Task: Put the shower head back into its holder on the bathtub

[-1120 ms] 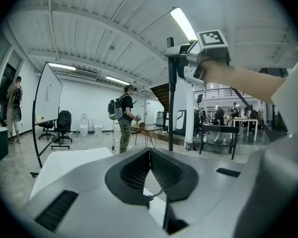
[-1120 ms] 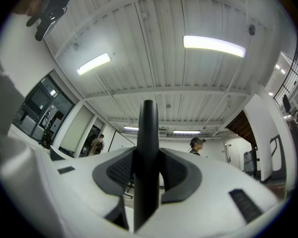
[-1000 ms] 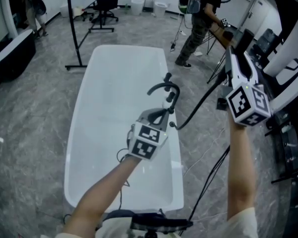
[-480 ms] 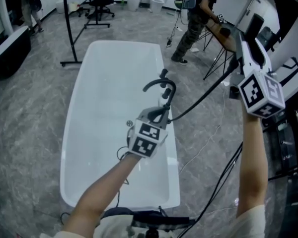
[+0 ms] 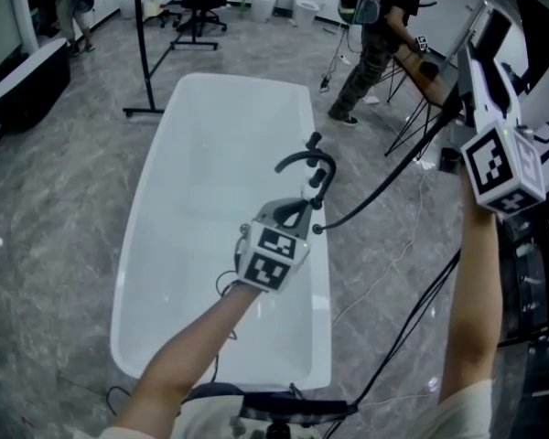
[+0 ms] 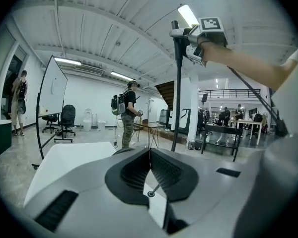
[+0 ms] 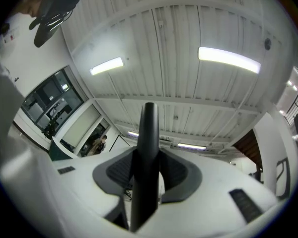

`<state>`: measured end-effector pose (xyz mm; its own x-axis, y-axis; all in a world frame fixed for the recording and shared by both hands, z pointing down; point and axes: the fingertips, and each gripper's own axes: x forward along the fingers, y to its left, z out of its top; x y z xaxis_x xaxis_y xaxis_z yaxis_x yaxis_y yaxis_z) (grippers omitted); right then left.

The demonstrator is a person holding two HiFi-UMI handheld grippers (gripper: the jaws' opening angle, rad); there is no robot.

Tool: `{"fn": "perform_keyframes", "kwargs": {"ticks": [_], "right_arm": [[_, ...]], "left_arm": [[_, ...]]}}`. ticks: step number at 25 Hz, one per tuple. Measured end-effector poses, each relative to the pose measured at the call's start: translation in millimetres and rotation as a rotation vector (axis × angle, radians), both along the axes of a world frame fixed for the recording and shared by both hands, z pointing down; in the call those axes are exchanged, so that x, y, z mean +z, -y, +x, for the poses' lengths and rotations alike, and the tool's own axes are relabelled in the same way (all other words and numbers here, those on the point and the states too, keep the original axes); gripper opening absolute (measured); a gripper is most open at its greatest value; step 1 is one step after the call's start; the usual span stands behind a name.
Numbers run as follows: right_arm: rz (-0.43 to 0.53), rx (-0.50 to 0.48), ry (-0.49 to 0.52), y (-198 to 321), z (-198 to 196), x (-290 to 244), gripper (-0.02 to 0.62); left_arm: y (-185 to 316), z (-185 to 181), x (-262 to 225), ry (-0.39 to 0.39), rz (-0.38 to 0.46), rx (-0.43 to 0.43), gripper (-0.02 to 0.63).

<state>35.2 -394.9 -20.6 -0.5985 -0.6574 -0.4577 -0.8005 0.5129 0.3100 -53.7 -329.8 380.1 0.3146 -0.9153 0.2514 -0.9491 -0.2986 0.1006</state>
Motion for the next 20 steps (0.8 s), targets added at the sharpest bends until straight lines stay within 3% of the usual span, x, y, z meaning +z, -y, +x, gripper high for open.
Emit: {"fn": "perform_keyframes", "kwargs": {"ticks": [13,20], "right_arm": [[-0.162,0.006,0.023,44.2,9.3,102.2,0.143],[-0.186,0.027,0.007,57.2,15.7,120.7,0.143]], "left_arm": [[2.4,1.2,27.1,0.021,-0.037,-0.01,0.015],[4.9,8.9,36.1,0.029,-0.05,0.0,0.015]]}}
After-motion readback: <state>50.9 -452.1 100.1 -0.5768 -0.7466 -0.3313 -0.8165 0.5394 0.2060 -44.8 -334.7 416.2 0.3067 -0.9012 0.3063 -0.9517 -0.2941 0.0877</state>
